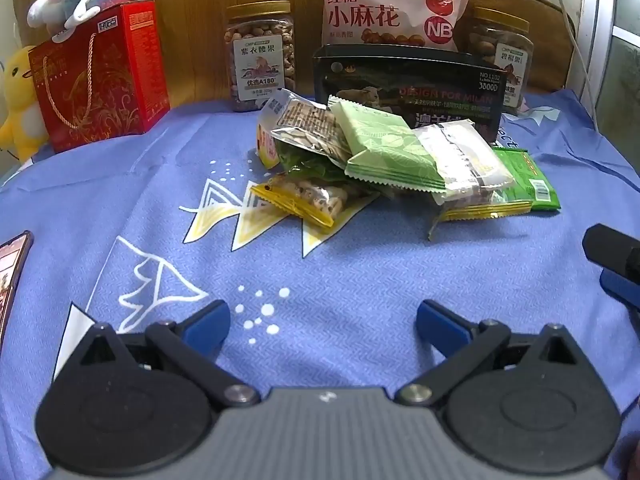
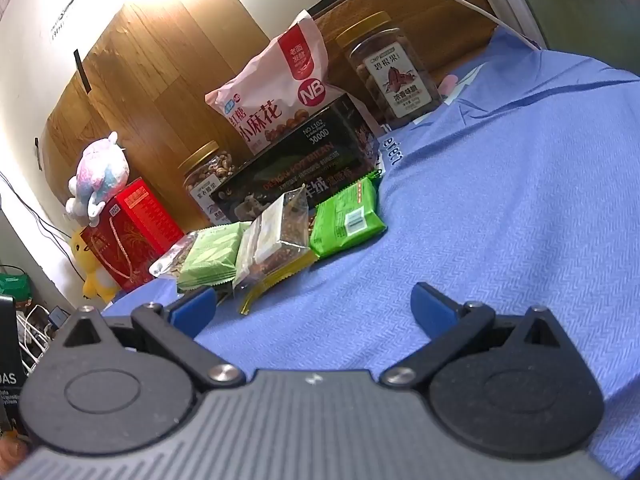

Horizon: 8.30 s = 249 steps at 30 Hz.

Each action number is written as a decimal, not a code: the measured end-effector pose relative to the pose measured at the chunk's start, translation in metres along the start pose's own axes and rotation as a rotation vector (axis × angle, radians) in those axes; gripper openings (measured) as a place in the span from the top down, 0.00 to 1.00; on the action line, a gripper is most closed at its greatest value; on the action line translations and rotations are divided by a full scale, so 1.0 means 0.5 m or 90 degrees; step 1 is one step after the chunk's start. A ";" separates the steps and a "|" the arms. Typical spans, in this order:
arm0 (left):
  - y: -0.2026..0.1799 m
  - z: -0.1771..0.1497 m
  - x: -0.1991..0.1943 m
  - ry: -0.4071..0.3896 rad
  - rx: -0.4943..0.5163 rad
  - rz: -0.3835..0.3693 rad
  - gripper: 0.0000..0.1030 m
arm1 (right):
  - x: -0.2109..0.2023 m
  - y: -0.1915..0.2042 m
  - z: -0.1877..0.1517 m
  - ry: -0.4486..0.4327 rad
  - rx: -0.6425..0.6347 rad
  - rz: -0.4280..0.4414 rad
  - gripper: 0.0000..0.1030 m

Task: Organize snacks

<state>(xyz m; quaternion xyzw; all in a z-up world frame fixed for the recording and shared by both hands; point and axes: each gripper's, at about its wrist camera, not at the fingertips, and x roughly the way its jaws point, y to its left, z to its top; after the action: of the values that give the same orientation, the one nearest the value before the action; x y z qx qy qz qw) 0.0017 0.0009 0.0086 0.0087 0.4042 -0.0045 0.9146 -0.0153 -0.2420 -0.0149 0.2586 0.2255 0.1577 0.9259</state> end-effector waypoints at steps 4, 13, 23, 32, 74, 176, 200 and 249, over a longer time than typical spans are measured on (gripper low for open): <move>-0.002 -0.005 0.001 -0.005 0.001 0.000 0.00 | 0.002 0.005 -0.002 0.000 -0.004 -0.006 0.00; -0.003 -0.009 0.002 -0.010 0.002 0.000 0.00 | 0.005 0.012 -0.002 0.000 -0.011 -0.016 0.00; -0.005 -0.012 -0.001 -0.018 0.004 -0.001 0.00 | 0.005 0.014 -0.002 0.002 -0.017 -0.019 0.00; -0.006 -0.018 -0.001 -0.029 0.005 -0.001 0.00 | 0.006 0.016 -0.003 0.004 -0.024 -0.022 0.00; 0.000 -0.036 -0.005 -0.052 0.019 -0.019 0.00 | 0.010 0.018 -0.008 0.007 -0.033 -0.028 0.00; 0.155 -0.004 0.003 -0.177 -0.186 -0.033 0.04 | 0.089 0.223 -0.069 0.032 -0.666 0.042 0.64; 0.141 -0.003 0.003 -0.165 -0.142 -0.096 0.03 | 0.044 0.190 -0.101 0.040 -0.605 0.021 0.64; 0.083 0.038 0.045 0.073 -0.102 -0.489 0.75 | 0.052 0.161 -0.076 0.127 -0.460 0.098 0.60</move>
<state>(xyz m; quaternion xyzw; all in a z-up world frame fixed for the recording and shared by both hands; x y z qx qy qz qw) 0.0316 0.0421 0.0054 -0.2141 0.4274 -0.3142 0.8202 -0.0263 -0.1501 -0.0086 -0.0851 0.2245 0.3204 0.9164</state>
